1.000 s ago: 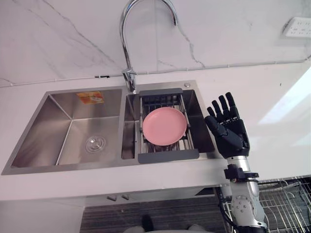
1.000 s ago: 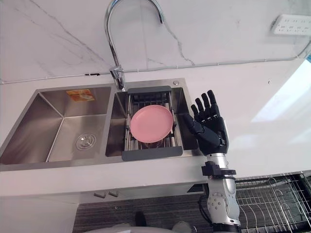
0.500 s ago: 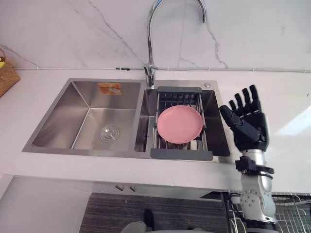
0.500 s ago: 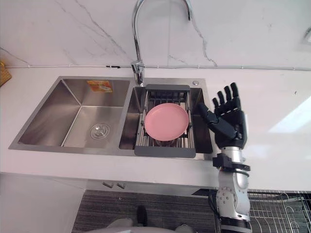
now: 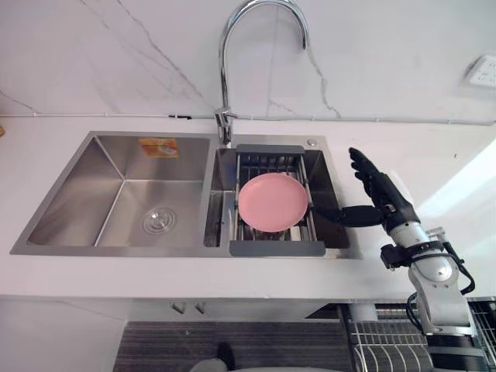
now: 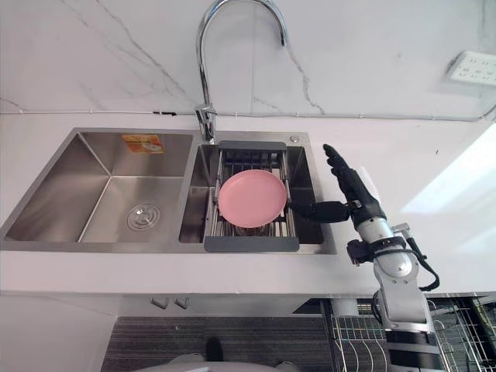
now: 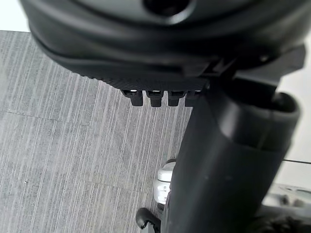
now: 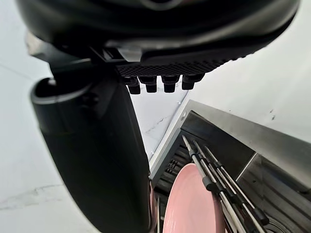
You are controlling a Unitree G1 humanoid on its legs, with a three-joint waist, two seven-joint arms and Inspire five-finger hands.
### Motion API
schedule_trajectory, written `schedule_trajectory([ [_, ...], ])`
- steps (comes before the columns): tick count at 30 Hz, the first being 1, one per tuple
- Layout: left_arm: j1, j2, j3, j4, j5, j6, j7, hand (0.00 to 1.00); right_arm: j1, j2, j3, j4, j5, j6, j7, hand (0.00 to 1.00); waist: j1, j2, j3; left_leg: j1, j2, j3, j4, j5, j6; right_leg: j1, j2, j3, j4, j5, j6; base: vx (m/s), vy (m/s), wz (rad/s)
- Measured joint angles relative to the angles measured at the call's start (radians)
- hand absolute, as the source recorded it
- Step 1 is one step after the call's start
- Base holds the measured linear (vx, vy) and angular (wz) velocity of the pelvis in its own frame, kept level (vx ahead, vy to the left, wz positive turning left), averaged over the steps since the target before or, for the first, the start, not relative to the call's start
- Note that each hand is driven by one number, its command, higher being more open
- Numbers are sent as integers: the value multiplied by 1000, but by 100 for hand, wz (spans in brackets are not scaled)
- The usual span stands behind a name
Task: Walk over to the sink, pick up the cup, carry it to the dishwasher, place the cup inside the dishwasher, then close the dishwasher door
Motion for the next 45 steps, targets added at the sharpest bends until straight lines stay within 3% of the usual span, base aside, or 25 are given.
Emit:
schedule_trajectory([
  [8, -1, 6, -5, -24, 33, 13, -13, 100, -91, -25, 106, 146, -164, 11, 30, 100, 7, -8, 2, -3, -14, -38, -1, 18, 3, 13, -13, -47, -1, 0, 9, -13, 12, 15],
  [18, 0, 8, -5, -48, 38, 25, -26, 100, -194, -38, 146, 248, -404, 28, 2, 100, 15, -8, 19, -3, -25, -56, -1, 23, 3, 28, -19, -68, -19, 7, 20, -13, 8, 5],
  [25, 0, 7, -4, -65, 41, 33, -31, 100, -242, -39, 171, 281, -488, 28, -10, 100, 20, -6, 41, -1, -27, -64, -1, 25, 5, 40, -17, -78, -29, 10, 23, 6, -12, 3],
  [38, 11, 5, -4, -104, 78, 37, -36, 100, -269, -39, 186, 308, -527, 22, 21, 100, 22, -5, 51, -1, -27, -77, -2, 26, 3, 45, -16, -95, -30, 10, 23, 4, -10, 3],
  [45, 11, 5, 0, -111, 78, 36, -43, 100, -269, -61, 194, 313, -538, -43, 52, 100, 24, -8, 64, 0, -27, -72, -2, 26, 3, 45, -16, -91, -29, 10, 23, 0, 0, 0],
])
